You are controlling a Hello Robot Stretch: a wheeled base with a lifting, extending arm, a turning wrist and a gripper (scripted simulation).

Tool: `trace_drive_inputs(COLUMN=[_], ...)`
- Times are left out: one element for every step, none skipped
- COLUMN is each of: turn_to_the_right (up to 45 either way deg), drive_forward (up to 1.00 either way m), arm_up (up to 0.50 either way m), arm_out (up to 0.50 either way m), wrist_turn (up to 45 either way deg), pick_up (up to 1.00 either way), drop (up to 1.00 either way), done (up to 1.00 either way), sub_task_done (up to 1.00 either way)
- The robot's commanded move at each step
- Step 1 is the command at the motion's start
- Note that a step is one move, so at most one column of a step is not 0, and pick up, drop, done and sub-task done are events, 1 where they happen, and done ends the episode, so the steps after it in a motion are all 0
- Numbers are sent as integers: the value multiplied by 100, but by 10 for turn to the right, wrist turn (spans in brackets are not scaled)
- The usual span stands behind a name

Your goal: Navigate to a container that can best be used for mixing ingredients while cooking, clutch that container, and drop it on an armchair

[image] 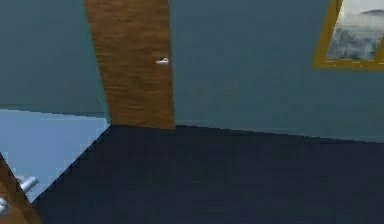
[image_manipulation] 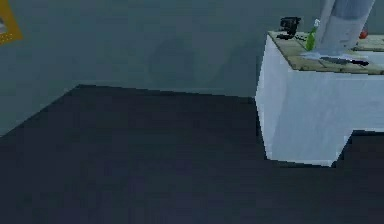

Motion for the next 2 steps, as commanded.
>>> trace_drive_inputs(turn_to_the_right=[0, -60], drive_forward=[100, 0], arm_up=[0, 0], arm_out=[0, 0], wrist_turn=[0, 0], pick_up=[0, 0], drop=[0, 0], done=[0, 0], sub_task_done=[0, 0])
